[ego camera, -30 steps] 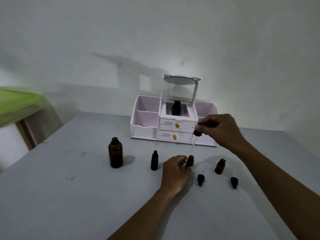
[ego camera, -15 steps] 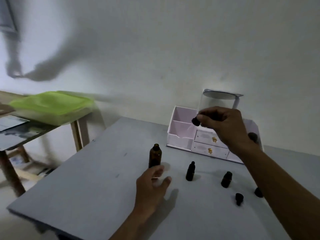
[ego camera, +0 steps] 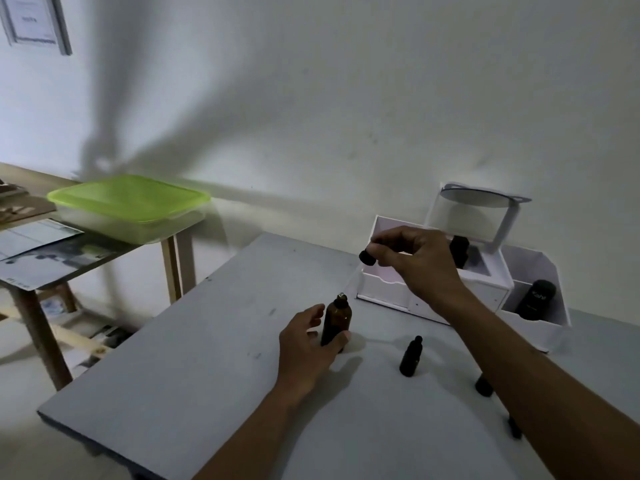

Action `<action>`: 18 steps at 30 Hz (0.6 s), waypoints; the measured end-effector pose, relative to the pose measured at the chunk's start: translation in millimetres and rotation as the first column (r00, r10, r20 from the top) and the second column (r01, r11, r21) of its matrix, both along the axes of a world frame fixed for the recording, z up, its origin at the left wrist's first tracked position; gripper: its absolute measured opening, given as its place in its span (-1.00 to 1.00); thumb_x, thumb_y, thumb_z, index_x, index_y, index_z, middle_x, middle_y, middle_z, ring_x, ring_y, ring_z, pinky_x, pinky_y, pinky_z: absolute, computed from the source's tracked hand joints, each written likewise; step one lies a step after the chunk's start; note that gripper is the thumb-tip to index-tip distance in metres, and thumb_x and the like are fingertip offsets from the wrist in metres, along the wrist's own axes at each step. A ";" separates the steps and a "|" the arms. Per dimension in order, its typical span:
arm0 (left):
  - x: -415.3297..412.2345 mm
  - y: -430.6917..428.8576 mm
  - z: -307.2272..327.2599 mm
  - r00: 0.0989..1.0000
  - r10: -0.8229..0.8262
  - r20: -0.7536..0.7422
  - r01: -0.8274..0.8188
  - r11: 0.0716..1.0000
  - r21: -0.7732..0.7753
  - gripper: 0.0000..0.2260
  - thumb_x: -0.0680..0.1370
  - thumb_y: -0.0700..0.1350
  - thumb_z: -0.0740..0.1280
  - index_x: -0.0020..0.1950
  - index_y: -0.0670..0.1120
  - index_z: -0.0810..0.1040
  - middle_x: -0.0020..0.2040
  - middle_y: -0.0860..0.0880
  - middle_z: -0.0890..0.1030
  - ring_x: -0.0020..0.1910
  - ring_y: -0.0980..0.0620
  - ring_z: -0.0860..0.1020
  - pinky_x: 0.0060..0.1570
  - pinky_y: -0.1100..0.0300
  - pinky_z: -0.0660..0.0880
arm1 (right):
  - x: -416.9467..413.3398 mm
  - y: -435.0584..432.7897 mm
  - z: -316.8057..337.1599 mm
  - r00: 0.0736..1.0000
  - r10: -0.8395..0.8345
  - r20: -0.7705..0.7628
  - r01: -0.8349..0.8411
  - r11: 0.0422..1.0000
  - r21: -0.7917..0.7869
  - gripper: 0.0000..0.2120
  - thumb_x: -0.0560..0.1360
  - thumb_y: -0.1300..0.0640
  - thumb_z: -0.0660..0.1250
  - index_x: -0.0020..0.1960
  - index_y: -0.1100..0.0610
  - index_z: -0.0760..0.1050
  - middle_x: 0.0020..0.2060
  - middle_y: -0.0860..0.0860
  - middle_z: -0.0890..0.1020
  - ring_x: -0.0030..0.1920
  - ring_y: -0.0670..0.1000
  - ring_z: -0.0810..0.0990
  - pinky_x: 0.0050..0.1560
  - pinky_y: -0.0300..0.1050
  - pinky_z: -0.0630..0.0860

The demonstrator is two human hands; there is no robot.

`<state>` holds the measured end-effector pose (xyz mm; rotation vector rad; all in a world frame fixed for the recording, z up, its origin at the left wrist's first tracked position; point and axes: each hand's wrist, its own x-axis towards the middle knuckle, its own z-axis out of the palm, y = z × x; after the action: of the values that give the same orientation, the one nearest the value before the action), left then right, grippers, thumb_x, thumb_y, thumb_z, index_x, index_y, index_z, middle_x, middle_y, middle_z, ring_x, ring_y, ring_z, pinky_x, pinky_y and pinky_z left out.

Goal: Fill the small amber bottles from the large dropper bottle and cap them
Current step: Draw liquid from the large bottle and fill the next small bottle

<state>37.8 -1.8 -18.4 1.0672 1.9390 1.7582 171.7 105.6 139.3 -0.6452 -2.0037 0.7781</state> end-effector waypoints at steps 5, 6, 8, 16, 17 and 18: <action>-1.6 4.3 -1.2 1.000 -0.026 0.003 0.026 1.000 -0.001 -0.45 0.31 -0.01 0.58 0.28 0.00 0.55 0.17 0.11 0.61 0.05 0.20 0.57 -0.11 0.50 0.48 | -2.3 1.4 -3.1 0.999 0.009 0.045 -0.009 1.000 -0.007 -0.88 0.44 0.15 0.53 -0.04 0.15 0.70 -0.24 -0.08 0.75 -0.22 -0.15 0.72 -0.07 -0.24 0.62; -1.4 4.5 -0.8 1.000 -0.028 0.001 0.028 1.000 -0.004 -0.48 0.33 -0.02 0.57 0.27 0.01 0.56 0.15 0.11 0.62 0.04 0.21 0.57 -0.11 0.51 0.48 | -3.3 1.7 -4.5 0.998 0.015 0.061 -0.015 1.000 -0.004 -0.87 0.44 0.14 0.53 -0.04 0.15 0.70 -0.26 -0.11 0.74 -0.23 -0.17 0.71 -0.06 -0.27 0.62; -1.2 4.5 0.0 1.000 -0.030 -0.008 0.029 1.000 -0.009 -0.52 0.36 -0.05 0.55 0.26 0.01 0.56 0.12 0.11 0.63 0.02 0.21 0.58 -0.10 0.50 0.47 | -7.0 1.8 -8.9 0.994 0.021 0.110 -0.021 1.000 0.007 -0.87 0.44 0.13 0.53 -0.03 0.14 0.70 -0.26 -0.13 0.73 -0.22 -0.20 0.70 -0.07 -0.34 0.59; -0.5 3.4 3.4 0.999 -0.026 -0.039 0.025 0.999 -0.024 -0.58 0.39 -0.04 0.53 0.23 0.02 0.58 0.00 0.19 0.59 -0.09 0.29 0.56 -0.19 0.55 0.44 | -28.0 1.4 -53.1 0.948 0.039 0.316 -0.041 0.999 -0.002 -0.85 0.44 0.15 0.53 0.01 0.13 0.70 -0.17 -0.05 0.72 -0.20 -0.24 0.65 -0.22 -0.52 0.49; -0.5 3.6 3.2 0.999 -0.024 -0.044 0.023 0.999 -0.025 -0.59 0.39 -0.05 0.53 0.22 0.02 0.58 -0.01 0.20 0.59 -0.10 0.32 0.55 -0.20 0.58 0.43 | -28.3 1.3 -57.0 0.950 0.034 0.309 -0.032 0.999 -0.012 -0.85 0.44 0.15 0.52 0.01 0.13 0.70 -0.18 -0.05 0.71 -0.20 -0.25 0.65 -0.22 -0.54 0.47; -0.7 3.8 3.0 0.999 -0.023 -0.045 0.022 0.999 -0.027 -0.59 0.39 -0.05 0.53 0.22 0.02 0.59 -0.01 0.19 0.60 -0.11 0.35 0.55 -0.21 0.59 0.41 | -28.5 1.3 -59.2 0.953 0.027 0.301 -0.023 1.000 -0.018 -0.85 0.45 0.15 0.52 0.01 0.13 0.70 -0.18 -0.05 0.71 -0.20 -0.24 0.65 -0.23 -0.54 0.47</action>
<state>37.1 2.0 -15.4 1.1247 1.9636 1.7066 143.2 107.0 80.1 -0.7873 -2.2880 0.7446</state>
